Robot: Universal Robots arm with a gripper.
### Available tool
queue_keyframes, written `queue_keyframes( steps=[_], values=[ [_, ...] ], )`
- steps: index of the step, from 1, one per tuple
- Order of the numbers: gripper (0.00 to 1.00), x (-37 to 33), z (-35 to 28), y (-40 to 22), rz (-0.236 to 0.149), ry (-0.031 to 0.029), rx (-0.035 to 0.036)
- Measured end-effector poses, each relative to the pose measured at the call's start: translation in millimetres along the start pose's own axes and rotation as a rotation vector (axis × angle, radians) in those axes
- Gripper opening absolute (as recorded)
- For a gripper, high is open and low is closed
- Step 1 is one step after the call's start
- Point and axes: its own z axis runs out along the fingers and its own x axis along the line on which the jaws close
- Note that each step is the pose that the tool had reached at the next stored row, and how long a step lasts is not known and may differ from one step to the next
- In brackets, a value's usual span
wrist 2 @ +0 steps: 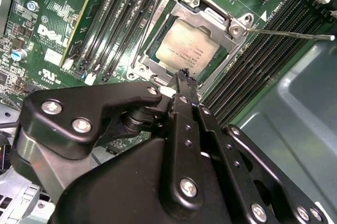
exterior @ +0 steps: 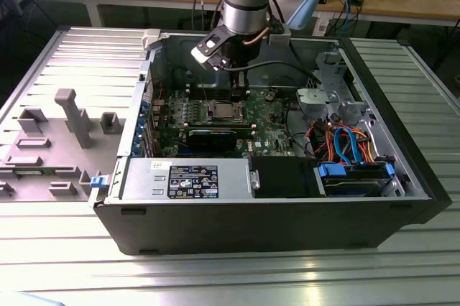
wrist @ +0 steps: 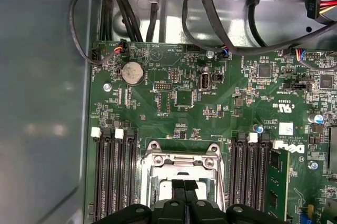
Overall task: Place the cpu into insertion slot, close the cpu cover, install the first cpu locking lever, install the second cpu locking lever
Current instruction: 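Close the cpu cover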
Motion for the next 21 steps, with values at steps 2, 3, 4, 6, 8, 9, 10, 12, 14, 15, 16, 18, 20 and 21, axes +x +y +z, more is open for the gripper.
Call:
queue_keyframes(
  steps=[2, 3, 4, 6, 8, 9, 10, 12, 14, 15, 16, 18, 20, 21],
  values=[
    [0.11, 0.0, 0.7, -0.4, 0.000, -0.0001, 0.0000],
    [0.11, 0.0, 1.0, -0.6, 0.000, 0.0000, 0.0000],
    [0.11, 0.0, 1.3, -0.8, 0.000, 0.0001, 0.0000],
    [0.11, 0.0, 1.9, -1.3, 0.000, 0.0000, 0.0000],
    [0.11, 0.0, 2.5, -1.8, 0.000, 0.0000, 0.0000],
    [0.11, 0.0, 2.9, -2.2, 0.000, 0.0000, 0.0000],
    [0.11, 0.0, 3.6, -3.2, 0.000, 0.0000, 0.0000],
    [0.11, 0.1, 4.3, -4.2, -0.001, 0.0000, 0.0000],
    [0.11, -0.1, 5.5, -5.3, -0.001, 0.0000, 0.0000],
    [0.11, -0.1, 5.9, -5.7, -0.002, 0.0000, 0.0000],
    [0.11, -0.2, 6.4, -6.7, -0.002, 0.0000, 0.0000],
    [0.11, -0.3, 7.7, -9.5, -0.003, -0.0001, 0.0000],
    [0.11, -0.4, 8.7, -12.6, -0.003, -0.0001, 0.0000],
    [0.11, -0.4, 9.0, -13.6, -0.003, 0.0000, -0.0001]
  ],
)
